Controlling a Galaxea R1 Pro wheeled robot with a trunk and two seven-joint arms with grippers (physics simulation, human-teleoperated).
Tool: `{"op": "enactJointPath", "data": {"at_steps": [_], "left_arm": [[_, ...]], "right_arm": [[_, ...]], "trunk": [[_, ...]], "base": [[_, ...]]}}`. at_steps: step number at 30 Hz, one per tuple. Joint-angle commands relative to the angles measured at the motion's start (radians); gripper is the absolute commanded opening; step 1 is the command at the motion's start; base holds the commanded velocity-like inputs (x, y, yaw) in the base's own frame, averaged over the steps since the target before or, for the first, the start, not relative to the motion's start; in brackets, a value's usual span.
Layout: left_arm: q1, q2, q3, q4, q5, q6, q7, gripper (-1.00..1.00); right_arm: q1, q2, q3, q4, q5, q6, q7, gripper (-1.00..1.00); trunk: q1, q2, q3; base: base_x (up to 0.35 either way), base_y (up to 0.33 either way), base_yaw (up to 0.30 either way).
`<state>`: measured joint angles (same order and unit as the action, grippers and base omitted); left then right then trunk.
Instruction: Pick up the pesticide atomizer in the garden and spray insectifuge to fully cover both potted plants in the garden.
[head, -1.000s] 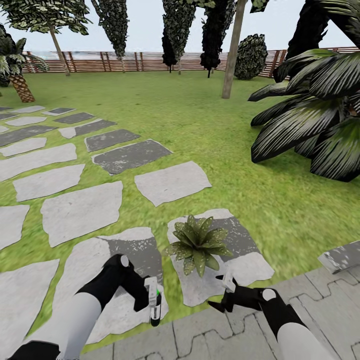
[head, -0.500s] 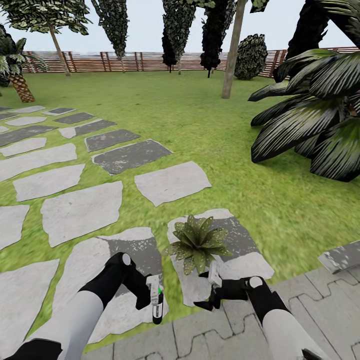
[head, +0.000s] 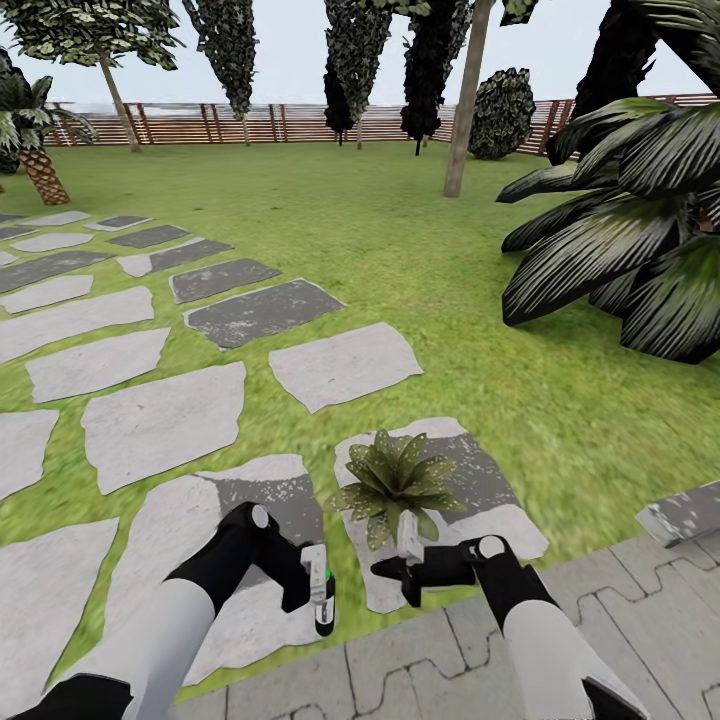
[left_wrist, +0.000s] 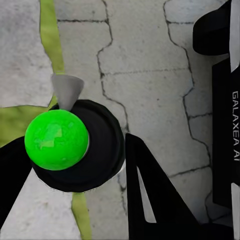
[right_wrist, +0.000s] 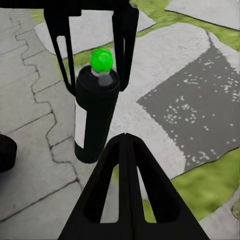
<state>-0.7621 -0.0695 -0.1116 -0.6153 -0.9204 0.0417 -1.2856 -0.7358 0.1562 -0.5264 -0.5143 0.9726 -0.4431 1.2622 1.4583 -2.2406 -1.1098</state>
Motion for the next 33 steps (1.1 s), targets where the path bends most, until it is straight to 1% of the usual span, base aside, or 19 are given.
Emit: {"op": "enactJointPath", "data": {"at_steps": [1,4,9,10,14,16,25,33], "left_arm": [[0.000,-0.004,0.000,-0.001,-0.003,0.004,-0.003,-1.00],[0.000,-0.015,0.000,-0.001,-0.003,0.003,-0.002,-1.00],[0.000,-0.023,0.001,-0.001,-0.001,0.001,-0.001,-1.00],[0.000,-0.029,0.001,-0.001,-0.001,0.001,0.000,-1.00],[0.001,-0.039,0.002,0.000,0.007,0.001,0.048,-1.00],[0.002,-0.045,0.003,0.000,0.007,0.001,0.054,-1.00],[0.007,-0.078,0.003,0.000,0.008,0.000,0.058,-1.00],[0.007,-0.090,0.004,0.000,0.008,0.001,0.061,-1.00]], "right_arm": [[-0.002,0.007,-0.008,-0.002,0.008,-0.003,0.005,-1.00],[-0.011,0.014,-0.009,-0.002,0.008,-0.003,0.005,-1.00],[-0.016,0.018,-0.009,-0.001,0.008,-0.003,0.006,-1.00],[-0.016,0.018,-0.009,-0.001,0.008,-0.003,0.006,-1.00],[-0.016,0.018,-0.009,-0.001,0.008,-0.003,0.006,-1.00],[-0.016,0.018,-0.009,-0.001,0.008,-0.003,0.006,-1.00],[-0.016,0.018,-0.009,-0.001,0.008,-0.003,0.006,-1.00],[-0.016,0.018,-0.009,-0.001,0.008,-0.003,0.006,-1.00]], "trunk": [[0.000,0.000,-0.001],[0.000,0.000,-0.001],[0.000,0.000,-0.001],[0.000,0.000,-0.001],[0.000,0.000,-0.001],[0.000,0.000,-0.001],[0.000,0.000,-0.001],[0.000,0.000,-0.001]], "base": [[0.000,0.000,0.000],[0.000,0.000,0.000],[0.000,0.000,0.000],[0.000,0.000,0.000],[0.000,0.000,0.000],[0.000,0.000,0.000],[0.000,0.000,0.000],[0.000,0.000,0.000]]}}
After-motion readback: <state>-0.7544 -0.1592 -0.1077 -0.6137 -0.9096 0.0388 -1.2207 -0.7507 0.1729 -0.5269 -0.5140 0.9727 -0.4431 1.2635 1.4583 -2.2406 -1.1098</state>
